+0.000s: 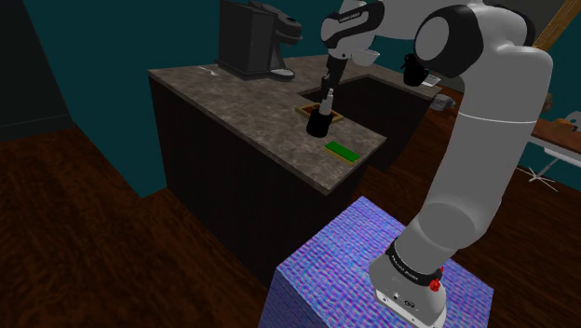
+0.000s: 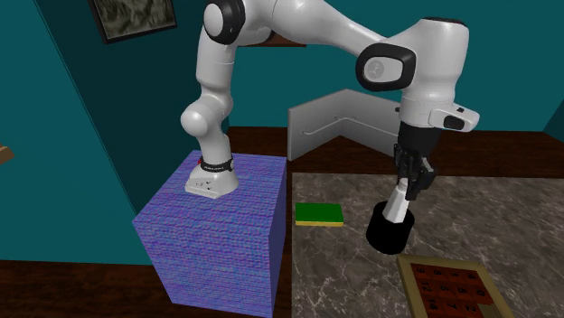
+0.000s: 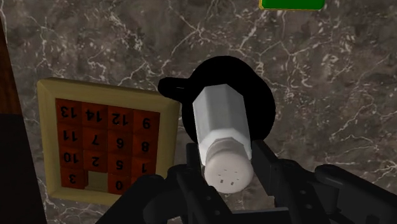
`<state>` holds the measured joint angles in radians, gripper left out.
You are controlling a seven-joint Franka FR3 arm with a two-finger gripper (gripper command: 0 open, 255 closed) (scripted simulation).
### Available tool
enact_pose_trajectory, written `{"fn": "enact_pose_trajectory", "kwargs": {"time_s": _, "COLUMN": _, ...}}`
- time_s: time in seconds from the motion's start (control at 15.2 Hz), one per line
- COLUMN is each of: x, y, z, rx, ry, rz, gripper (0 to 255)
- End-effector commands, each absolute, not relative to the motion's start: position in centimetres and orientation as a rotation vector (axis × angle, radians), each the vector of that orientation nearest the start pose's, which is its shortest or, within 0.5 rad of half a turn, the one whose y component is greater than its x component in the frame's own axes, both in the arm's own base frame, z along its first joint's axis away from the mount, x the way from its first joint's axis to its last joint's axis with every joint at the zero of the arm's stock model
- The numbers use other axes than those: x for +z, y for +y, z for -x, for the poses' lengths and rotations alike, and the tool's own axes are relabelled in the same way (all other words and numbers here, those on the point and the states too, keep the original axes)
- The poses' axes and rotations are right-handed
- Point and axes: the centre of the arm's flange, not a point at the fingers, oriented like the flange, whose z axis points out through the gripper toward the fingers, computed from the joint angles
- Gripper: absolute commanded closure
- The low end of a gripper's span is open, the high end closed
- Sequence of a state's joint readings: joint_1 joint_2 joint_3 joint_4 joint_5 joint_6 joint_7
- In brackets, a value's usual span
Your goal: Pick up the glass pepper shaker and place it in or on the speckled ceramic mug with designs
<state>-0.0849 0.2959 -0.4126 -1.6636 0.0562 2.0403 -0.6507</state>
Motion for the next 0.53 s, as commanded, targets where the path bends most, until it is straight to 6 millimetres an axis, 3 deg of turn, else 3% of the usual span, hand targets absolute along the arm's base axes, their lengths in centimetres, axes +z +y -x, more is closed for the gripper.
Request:
{"fn": "enact_pose_trajectory", "kwargs": {"time_s": 0.0, "x": 45.66, "y": -28.58, "z": -58.54, "rx": -0.088, "ry": -0.248, "rz": 3.243, "gripper": 255}}
{"fn": "enact_pose_trajectory", "kwargs": {"time_s": 0.07, "x": 45.66, "y": -28.58, "z": -58.54, "rx": -0.088, "ry": -0.248, "rz": 3.243, "gripper": 255}}
{"fn": "enact_pose_trajectory", "kwargs": {"time_s": 0.13, "x": 45.66, "y": -28.59, "z": -58.55, "rx": -0.088, "ry": -0.248, "rz": 3.243, "gripper": 0}}
{"fn": "enact_pose_trajectory", "kwargs": {"time_s": 0.46, "x": 45.66, "y": -28.58, "z": -58.55, "rx": -0.088, "ry": -0.248, "rz": 3.243, "gripper": 0}}
